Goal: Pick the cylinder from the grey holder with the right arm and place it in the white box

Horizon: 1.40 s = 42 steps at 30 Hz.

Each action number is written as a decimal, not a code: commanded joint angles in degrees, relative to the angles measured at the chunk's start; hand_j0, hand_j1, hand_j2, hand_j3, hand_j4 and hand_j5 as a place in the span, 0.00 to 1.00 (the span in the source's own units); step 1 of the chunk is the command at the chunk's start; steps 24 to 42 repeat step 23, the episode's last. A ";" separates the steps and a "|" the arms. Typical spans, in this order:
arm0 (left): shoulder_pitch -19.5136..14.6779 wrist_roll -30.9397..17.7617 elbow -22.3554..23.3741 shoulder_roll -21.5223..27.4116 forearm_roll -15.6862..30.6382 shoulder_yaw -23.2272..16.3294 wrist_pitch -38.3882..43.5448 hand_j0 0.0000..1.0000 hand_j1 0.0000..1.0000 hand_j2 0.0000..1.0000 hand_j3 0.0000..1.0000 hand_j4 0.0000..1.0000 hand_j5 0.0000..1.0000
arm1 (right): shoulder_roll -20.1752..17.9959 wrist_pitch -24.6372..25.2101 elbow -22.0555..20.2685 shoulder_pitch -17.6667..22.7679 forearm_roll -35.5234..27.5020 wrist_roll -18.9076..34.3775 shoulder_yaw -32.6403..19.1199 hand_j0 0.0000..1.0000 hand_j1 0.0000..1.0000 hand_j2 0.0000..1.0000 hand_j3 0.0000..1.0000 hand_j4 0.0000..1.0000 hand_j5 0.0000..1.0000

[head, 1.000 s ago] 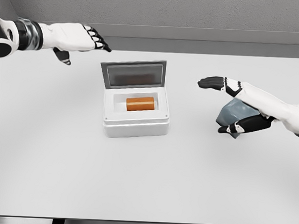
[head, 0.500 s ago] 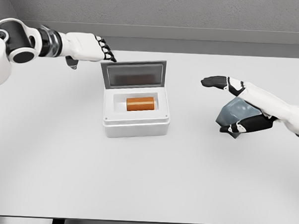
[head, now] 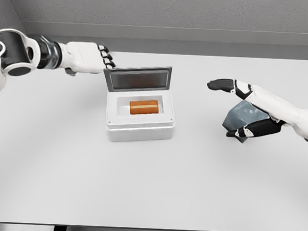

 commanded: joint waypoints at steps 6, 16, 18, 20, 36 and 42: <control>-0.09 0.02 2.57 5.80 2.59 7.69 -0.11 1.00 1.00 1.00 1.00 1.00 1.00 | -0.06 0.16 -0.11 0.00 -0.50 -0.03 -0.01 1.00 1.00 1.00 1.00 1.00 1.00; 9.76 0.02 3.62 15.56 26.24 9.71 -0.11 1.00 1.00 1.00 1.00 1.00 1.00 | -0.06 0.16 -0.02 0.00 -0.50 -0.03 -0.01 1.00 1.00 1.00 1.00 1.00 1.00; 10.02 0.02 3.62 15.65 26.24 9.71 -0.11 1.00 1.00 1.00 1.00 1.00 1.00 | -0.06 0.16 -0.02 0.00 -0.41 -0.03 -0.01 1.00 1.00 1.00 1.00 1.00 1.00; 10.02 0.02 3.45 15.56 26.24 9.71 -0.11 1.00 1.00 1.00 1.00 1.00 1.00 | -0.06 0.16 -0.02 0.00 -0.41 -0.03 -0.01 1.00 1.00 1.00 1.00 1.00 1.00; 10.02 0.02 3.18 15.56 26.15 9.71 -0.11 1.00 1.00 1.00 1.00 1.00 1.00 | -0.06 0.16 -0.02 0.00 -0.41 -0.03 -0.01 1.00 1.00 1.00 1.00 1.00 1.00; 10.02 0.02 3.18 15.56 26.15 9.71 -0.11 1.00 1.00 1.00 1.00 1.00 1.00 | -0.06 0.16 -0.02 0.00 -0.41 -0.03 -0.01 1.00 1.00 1.00 1.00 1.00 1.00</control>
